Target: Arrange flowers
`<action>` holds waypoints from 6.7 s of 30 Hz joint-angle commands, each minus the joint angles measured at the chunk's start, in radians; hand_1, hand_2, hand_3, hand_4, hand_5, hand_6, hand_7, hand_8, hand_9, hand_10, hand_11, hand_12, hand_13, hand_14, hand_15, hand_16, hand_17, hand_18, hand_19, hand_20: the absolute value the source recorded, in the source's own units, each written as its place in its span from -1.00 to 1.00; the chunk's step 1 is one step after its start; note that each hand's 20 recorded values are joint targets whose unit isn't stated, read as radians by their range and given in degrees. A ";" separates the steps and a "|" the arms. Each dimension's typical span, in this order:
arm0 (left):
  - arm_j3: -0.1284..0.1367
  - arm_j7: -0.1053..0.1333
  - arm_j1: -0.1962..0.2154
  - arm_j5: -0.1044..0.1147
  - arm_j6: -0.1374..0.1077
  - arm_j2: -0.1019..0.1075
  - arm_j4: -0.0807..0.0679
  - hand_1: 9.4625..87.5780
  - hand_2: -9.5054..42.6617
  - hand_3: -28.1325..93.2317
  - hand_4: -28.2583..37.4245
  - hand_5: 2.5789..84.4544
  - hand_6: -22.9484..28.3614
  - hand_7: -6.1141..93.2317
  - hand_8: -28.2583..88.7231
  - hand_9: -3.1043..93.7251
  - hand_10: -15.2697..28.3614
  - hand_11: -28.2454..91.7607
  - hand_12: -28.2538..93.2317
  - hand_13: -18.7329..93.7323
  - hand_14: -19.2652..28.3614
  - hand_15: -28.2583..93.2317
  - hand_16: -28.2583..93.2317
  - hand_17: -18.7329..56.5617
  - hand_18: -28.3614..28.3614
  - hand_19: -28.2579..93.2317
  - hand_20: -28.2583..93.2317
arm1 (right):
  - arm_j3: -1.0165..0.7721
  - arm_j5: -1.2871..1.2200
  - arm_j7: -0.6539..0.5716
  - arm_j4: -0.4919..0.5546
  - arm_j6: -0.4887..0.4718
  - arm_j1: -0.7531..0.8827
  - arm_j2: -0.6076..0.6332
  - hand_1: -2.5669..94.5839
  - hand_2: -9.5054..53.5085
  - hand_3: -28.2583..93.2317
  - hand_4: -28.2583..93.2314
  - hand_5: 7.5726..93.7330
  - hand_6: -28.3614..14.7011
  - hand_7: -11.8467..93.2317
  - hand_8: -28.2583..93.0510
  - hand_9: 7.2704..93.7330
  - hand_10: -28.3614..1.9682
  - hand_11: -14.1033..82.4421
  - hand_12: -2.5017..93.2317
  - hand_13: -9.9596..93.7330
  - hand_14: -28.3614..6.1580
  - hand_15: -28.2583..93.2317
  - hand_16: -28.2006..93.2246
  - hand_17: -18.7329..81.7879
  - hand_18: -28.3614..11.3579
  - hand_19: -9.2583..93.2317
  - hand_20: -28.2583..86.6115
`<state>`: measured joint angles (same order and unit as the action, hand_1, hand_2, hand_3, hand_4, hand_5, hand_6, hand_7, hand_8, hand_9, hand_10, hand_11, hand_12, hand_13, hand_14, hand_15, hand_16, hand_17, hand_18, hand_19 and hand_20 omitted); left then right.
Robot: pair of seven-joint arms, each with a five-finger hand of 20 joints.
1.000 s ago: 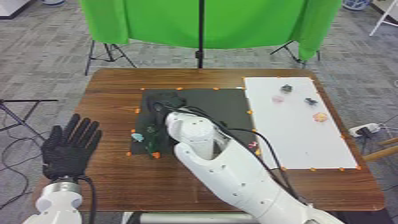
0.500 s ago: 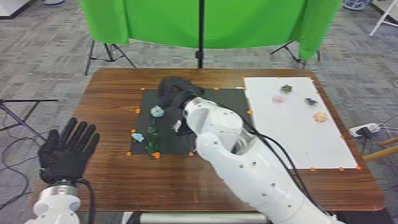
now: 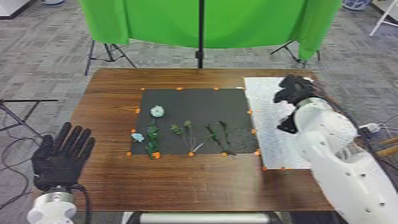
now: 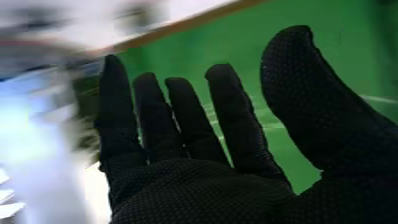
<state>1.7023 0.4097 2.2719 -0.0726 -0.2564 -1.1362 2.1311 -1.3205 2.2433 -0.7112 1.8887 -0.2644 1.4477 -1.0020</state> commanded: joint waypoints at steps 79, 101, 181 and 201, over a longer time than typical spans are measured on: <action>-0.060 -0.036 -0.055 0.053 -0.003 0.027 -0.028 -0.61 0.12 0.72 -1.00 -0.03 0.26 -0.67 -0.69 -0.15 0.42 -0.18 -0.38 -0.16 0.48 0.02 -0.66 -0.69 0.47 0.06 -0.34 | 0.685 0.408 0.377 -0.350 0.257 -0.299 -0.314 0.30 -1.00 0.68 -1.00 0.43 0.25 0.11 -0.55 0.67 0.17 -0.29 -0.08 0.53 0.27 0.20 0.08 0.04 -0.73 0.87 0.04; -0.014 -0.022 -0.032 0.145 -0.006 0.026 -0.018 -0.61 0.12 0.72 -1.00 -0.03 0.27 -0.67 -0.69 -0.14 0.42 -0.16 -0.38 -0.15 0.48 0.04 -0.66 -0.68 0.47 0.06 -0.34 | 0.640 0.395 0.343 -0.307 0.182 -0.243 -0.307 0.30 -1.00 0.67 -1.00 0.35 0.27 -0.43 -0.76 0.54 0.05 -0.38 -0.37 0.48 0.23 0.26 0.06 0.01 -0.77 0.88 0.12; -0.005 0.028 0.006 0.080 0.008 0.006 0.000 -0.59 0.04 0.74 -1.00 -0.03 0.26 -0.66 -0.69 -0.13 0.42 -0.16 -0.37 -0.14 0.48 0.06 -0.67 -0.68 0.48 0.06 -0.33 | 0.400 0.154 0.313 0.009 0.225 -0.057 -0.012 0.32 -1.00 0.65 -1.00 0.19 0.16 0.23 -0.54 0.40 -0.01 -0.13 -0.12 0.43 0.29 0.34 0.06 0.11 -0.62 0.88 0.16; -0.012 0.007 0.003 0.076 0.007 0.007 -0.006 -0.59 0.04 0.74 -1.00 -0.03 0.26 -0.66 -0.69 -0.13 0.42 -0.16 -0.37 -0.14 0.48 0.05 -0.66 -0.67 0.47 0.05 -0.33 | 0.461 -0.014 0.172 -0.001 0.075 -0.086 -0.174 0.30 -1.00 0.65 -1.00 0.19 0.11 0.13 -0.54 0.35 -0.09 -0.12 -0.18 0.39 0.23 0.37 0.03 0.10 -0.67 0.91 0.15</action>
<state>1.7029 0.4344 2.2681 0.0077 -0.2581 -1.1291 2.1382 -0.9090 2.1218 -0.6010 1.9085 -0.2020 1.3806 -1.1163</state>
